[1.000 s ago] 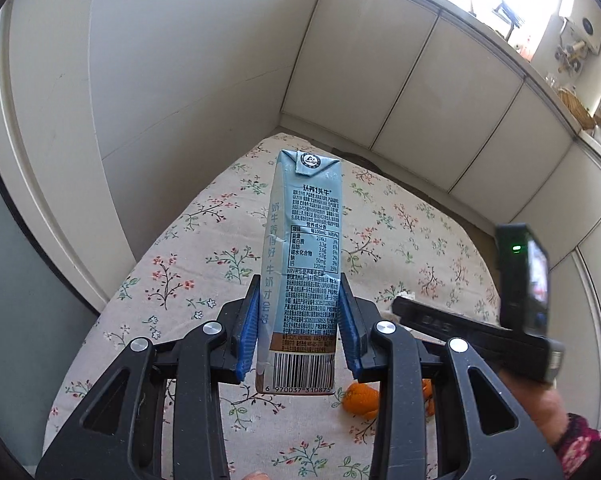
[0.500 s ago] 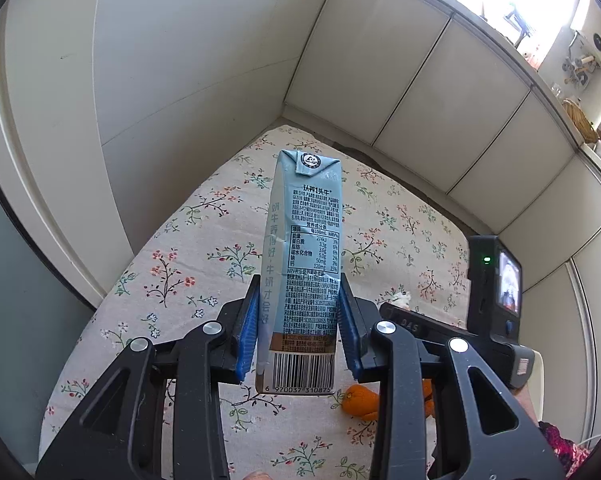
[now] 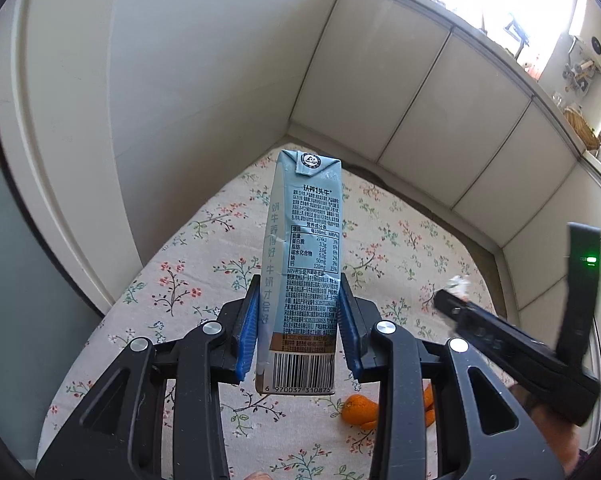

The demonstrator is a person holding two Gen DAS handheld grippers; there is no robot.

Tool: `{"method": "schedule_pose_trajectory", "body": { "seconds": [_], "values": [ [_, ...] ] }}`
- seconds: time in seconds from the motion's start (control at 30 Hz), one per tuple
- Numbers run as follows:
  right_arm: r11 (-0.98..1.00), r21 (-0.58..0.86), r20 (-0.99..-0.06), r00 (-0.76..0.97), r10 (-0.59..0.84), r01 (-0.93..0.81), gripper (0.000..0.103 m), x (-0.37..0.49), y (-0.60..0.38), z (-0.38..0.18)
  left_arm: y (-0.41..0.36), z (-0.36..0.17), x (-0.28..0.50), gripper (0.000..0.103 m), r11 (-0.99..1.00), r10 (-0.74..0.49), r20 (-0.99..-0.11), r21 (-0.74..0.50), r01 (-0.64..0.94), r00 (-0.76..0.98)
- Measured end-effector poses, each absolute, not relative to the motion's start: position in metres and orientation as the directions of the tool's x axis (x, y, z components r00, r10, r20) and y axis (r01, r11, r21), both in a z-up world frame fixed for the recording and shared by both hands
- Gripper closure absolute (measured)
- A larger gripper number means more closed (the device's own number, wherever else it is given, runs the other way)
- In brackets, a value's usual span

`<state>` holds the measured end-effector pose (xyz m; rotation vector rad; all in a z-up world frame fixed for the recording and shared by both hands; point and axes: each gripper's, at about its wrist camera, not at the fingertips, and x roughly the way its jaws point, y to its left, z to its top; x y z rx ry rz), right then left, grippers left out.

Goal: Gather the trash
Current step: 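Carry the white bag over the bin and open the right tool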

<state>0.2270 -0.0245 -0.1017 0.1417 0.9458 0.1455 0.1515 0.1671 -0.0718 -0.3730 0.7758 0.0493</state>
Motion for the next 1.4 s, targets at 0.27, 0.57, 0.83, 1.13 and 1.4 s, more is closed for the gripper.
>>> {"method": "schedule_pose_trajectory", "body": {
  "seconds": [0.27,0.57,0.83,1.13,1.4],
  "values": [
    [0.979,0.176,-0.692,0.695,0.198,-0.104,0.068,0.191,-0.034,-0.052,0.149,-0.037,0.125,0.069,0.946,-0.047,-0.623,-0.278,-0.165,0.781],
    [0.984,0.147,-0.596,0.785,0.169,-0.100,0.068,0.152,-0.064,-0.017,0.109,-0.012,0.098,0.069,0.964,-0.056,-0.596,-0.241,-0.112,0.801],
    [0.991,0.125,-0.524,0.844,0.112,-0.053,0.068,0.123,-0.110,0.005,0.065,0.007,0.094,0.069,0.977,-0.086,-0.575,-0.210,-0.045,0.813],
    [0.988,0.143,-0.495,0.868,0.025,0.053,0.068,0.104,-0.181,0.010,0.011,0.015,0.096,0.069,0.986,-0.124,-0.570,-0.164,0.035,0.812],
    [0.975,0.142,-0.508,0.858,-0.076,0.171,0.068,0.090,-0.245,-0.001,-0.043,0.012,0.094,0.069,0.985,-0.170,-0.583,-0.127,0.118,0.794]
  ]
}}
